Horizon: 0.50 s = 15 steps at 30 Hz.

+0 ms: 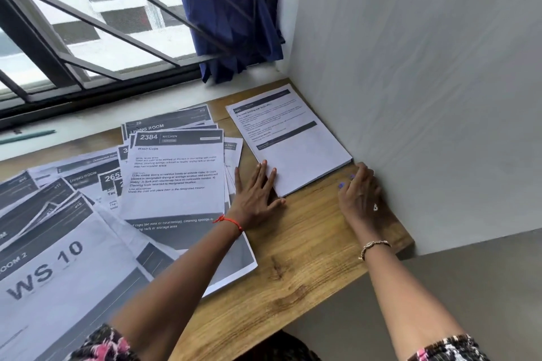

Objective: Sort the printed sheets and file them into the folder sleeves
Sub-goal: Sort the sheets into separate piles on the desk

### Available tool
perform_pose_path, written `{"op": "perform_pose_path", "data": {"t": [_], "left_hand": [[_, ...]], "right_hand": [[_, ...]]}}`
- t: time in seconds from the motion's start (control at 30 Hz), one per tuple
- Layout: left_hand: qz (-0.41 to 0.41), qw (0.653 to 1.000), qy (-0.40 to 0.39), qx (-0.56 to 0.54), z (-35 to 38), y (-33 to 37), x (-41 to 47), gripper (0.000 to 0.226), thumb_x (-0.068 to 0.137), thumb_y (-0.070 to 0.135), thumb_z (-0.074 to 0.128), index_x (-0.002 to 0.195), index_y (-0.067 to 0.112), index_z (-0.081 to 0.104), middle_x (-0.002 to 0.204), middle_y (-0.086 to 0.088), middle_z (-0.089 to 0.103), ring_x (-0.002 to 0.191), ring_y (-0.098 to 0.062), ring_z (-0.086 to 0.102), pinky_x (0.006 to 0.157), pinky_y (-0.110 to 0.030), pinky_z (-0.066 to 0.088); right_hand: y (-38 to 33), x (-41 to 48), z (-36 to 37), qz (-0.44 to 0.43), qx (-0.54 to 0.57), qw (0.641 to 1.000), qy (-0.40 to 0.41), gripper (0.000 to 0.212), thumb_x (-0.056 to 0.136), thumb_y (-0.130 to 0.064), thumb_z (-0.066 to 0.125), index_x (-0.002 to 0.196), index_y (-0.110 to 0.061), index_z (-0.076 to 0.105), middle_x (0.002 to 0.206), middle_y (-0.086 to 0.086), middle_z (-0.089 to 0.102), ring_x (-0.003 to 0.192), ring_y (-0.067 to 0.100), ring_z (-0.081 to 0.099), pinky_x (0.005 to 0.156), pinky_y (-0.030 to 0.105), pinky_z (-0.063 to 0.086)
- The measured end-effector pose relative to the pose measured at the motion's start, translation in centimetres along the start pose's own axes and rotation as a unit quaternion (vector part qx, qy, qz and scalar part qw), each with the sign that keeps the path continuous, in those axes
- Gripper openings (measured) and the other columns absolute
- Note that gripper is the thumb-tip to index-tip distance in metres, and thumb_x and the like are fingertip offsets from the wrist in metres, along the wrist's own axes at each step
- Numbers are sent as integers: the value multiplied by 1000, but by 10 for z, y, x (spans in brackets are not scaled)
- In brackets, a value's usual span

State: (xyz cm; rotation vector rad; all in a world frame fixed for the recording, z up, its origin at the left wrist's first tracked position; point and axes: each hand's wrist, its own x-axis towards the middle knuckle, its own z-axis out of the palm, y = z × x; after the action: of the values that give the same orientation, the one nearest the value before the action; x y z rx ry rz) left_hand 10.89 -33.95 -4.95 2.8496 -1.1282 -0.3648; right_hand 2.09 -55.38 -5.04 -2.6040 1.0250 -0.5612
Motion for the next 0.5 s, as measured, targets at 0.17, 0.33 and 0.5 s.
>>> {"op": "perform_pose_path", "data": {"t": [0.17, 0.33, 0.5], "left_hand": [[-12, 1000, 3, -22, -5, -4, -13, 101, 65, 74, -11, 149, 17, -7, 156, -7, -16, 143, -16, -17, 99, -54, -30], [-59, 997, 9, -58, -16, -24, -39, 75, 95, 59, 22, 149, 17, -9, 156, -5, -18, 143, -14, -17, 109, -54, -17], [-120, 988, 41, -91, -26, -61, -75, 71, 97, 50, 26, 150, 14, -5, 156, -4, -18, 144, -14, -15, 113, -51, -12]], "right_hand": [[-1, 1, -2, 4, -25, 1000, 12, 36, 76, -8, 46, 111, 0, 51, 106, 26, 55, 99, 42, 51, 82, 48, 35], [-56, 3, 4, -65, 62, 995, 34, 34, 76, -7, 33, 102, -1, 55, 100, 24, 57, 92, 40, 53, 75, 44, 38], [-119, -4, 15, -151, 136, 979, -1, 32, 75, -4, 35, 100, -1, 55, 100, 21, 59, 95, 38, 53, 76, 42, 38]]}}
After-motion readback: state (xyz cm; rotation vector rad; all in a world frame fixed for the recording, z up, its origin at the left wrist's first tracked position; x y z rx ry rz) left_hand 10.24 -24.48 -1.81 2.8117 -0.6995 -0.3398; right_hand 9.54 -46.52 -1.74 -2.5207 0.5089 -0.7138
